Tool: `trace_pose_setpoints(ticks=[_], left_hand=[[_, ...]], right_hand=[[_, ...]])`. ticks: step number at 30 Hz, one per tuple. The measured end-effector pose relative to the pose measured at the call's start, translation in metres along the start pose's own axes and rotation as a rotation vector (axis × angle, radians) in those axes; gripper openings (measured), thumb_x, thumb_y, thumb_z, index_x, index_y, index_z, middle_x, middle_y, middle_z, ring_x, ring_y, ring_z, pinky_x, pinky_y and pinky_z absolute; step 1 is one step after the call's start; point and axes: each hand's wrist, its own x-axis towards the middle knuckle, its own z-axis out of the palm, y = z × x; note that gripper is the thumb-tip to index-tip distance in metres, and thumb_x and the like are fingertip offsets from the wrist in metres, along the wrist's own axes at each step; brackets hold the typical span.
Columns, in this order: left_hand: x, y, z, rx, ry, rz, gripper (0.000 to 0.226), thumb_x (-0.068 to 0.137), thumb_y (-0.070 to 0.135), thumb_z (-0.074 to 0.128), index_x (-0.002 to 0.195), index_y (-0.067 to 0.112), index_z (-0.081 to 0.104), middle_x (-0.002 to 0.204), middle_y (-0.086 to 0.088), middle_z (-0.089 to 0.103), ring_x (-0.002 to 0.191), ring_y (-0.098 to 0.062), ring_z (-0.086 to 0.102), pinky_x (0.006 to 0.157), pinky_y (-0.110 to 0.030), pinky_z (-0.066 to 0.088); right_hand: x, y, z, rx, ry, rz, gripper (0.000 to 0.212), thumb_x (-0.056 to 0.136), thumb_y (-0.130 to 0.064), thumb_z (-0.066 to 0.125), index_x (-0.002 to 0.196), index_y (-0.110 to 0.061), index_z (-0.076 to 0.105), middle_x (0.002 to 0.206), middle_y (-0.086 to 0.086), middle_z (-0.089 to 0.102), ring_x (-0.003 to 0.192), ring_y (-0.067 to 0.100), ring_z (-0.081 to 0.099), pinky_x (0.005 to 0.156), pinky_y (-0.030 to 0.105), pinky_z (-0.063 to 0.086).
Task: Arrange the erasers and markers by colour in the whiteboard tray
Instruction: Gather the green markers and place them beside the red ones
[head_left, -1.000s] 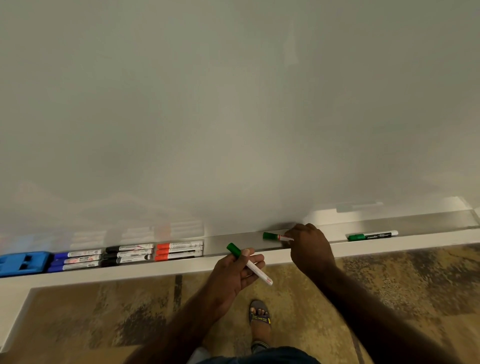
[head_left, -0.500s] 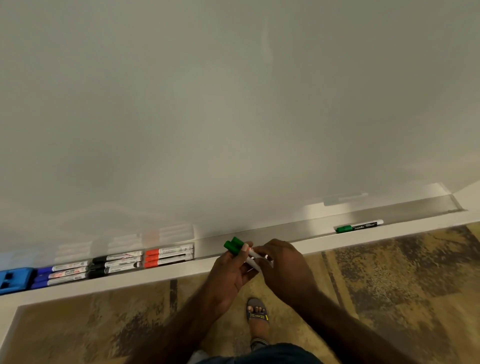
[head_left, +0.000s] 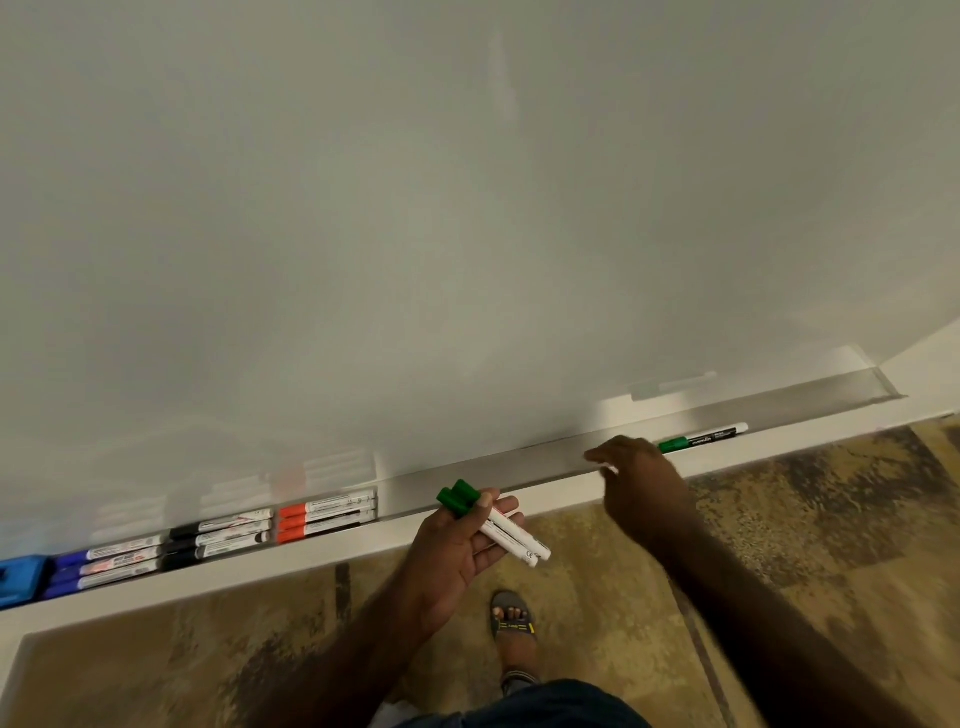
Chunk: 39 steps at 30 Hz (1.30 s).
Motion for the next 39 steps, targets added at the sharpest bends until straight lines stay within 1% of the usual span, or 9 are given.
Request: trace_pose_setpoints(ticks=[6, 12, 18, 24, 27, 30, 33, 36, 39], left_hand=[[-0.001, 0.0, -0.003, 0.033, -0.002, -0.009, 0.045, 0.095, 0.024, 0.059, 0.133, 0.0, 0.055, 0.129, -0.016, 0.07, 0.122, -0.036, 0.065, 0.104, -0.053, 0.051], [-0.001, 0.0, 0.0, 0.02, -0.005, -0.021, 0.041, 0.096, 0.022, 0.056, 0.131, 0.001, 0.055, 0.129, -0.018, 0.069, 0.121, -0.035, 0.066, 0.102, -0.051, 0.053], [-0.001, 0.0, 0.007, 0.031, 0.004, -0.039, 0.038, 0.1, 0.02, 0.053, 0.131, -0.001, 0.055, 0.128, -0.018, 0.07, 0.121, -0.035, 0.066, 0.103, -0.052, 0.051], [-0.002, 0.005, 0.013, 0.039, -0.006, -0.037, 0.044, 0.096, 0.022, 0.055, 0.134, -0.002, 0.053, 0.13, -0.018, 0.069, 0.121, -0.035, 0.066, 0.093, -0.043, 0.06], [-0.002, 0.008, 0.015, 0.027, -0.002, -0.032, 0.04, 0.104, 0.017, 0.048, 0.138, -0.004, 0.049, 0.132, -0.02, 0.067, 0.123, -0.036, 0.064, 0.096, -0.045, 0.058], [-0.004, 0.008, 0.018, 0.027, 0.004, -0.028, 0.038, 0.105, 0.015, 0.045, 0.138, -0.005, 0.048, 0.132, -0.021, 0.066, 0.123, -0.037, 0.064, 0.097, -0.046, 0.057], [-0.004, 0.008, 0.019, 0.029, 0.011, -0.031, 0.037, 0.105, 0.015, 0.045, 0.137, -0.003, 0.049, 0.132, -0.02, 0.067, 0.123, -0.036, 0.064, 0.098, -0.047, 0.056], [-0.004, 0.008, 0.02, 0.005, 0.027, -0.032, 0.039, 0.103, 0.016, 0.048, 0.137, -0.003, 0.049, 0.131, -0.02, 0.068, 0.122, -0.036, 0.065, 0.098, -0.047, 0.056], [-0.006, 0.006, 0.021, -0.041, 0.036, -0.037, 0.042, 0.099, 0.018, 0.054, 0.136, -0.003, 0.051, 0.13, -0.02, 0.068, 0.121, -0.035, 0.066, 0.099, -0.048, 0.056]], right_hand=[[0.022, 0.061, -0.025, -0.239, 0.014, 0.044, 0.058, 0.07, 0.011, 0.058, 0.12, -0.015, 0.073, 0.121, 0.004, 0.071, 0.11, 0.028, 0.057, 0.09, 0.041, 0.053], [0.029, 0.086, -0.037, -0.343, -0.052, 0.089, 0.058, 0.072, 0.005, 0.06, 0.123, -0.019, 0.071, 0.129, 0.002, 0.068, 0.12, 0.027, 0.055, 0.097, 0.041, 0.049], [0.027, 0.097, -0.041, -0.373, -0.067, 0.07, 0.056, 0.073, 0.002, 0.062, 0.112, -0.037, 0.073, 0.122, -0.008, 0.066, 0.114, 0.022, 0.055, 0.093, 0.037, 0.043], [0.029, 0.098, -0.039, -0.416, -0.033, 0.054, 0.05, 0.077, -0.001, 0.062, 0.114, -0.033, 0.073, 0.118, -0.006, 0.069, 0.11, 0.022, 0.054, 0.092, 0.039, 0.044], [0.031, 0.092, -0.04, -0.423, -0.032, 0.05, 0.045, 0.082, -0.004, 0.065, 0.118, -0.03, 0.073, 0.118, -0.006, 0.069, 0.111, 0.023, 0.053, 0.091, 0.038, 0.043], [0.027, 0.073, -0.043, -0.329, 0.012, -0.005, 0.038, 0.085, -0.005, 0.067, 0.115, -0.027, 0.075, 0.112, -0.005, 0.071, 0.105, 0.022, 0.054, 0.088, 0.038, 0.046], [0.018, 0.039, -0.044, -0.076, 0.045, -0.067, 0.033, 0.089, -0.006, 0.068, 0.116, -0.024, 0.075, 0.102, -0.002, 0.072, 0.092, 0.02, 0.059, 0.077, 0.033, 0.048], [0.007, 0.0, -0.041, 0.161, -0.059, -0.118, 0.032, 0.094, -0.015, 0.07, 0.125, -0.023, 0.071, 0.101, -0.004, 0.068, 0.084, 0.01, 0.063, 0.073, 0.027, 0.052], [-0.003, -0.031, -0.034, 0.406, -0.19, -0.072, 0.041, 0.087, -0.024, 0.08, 0.126, -0.027, 0.068, 0.103, -0.011, 0.071, 0.084, 0.001, 0.067, 0.075, 0.023, 0.058]])
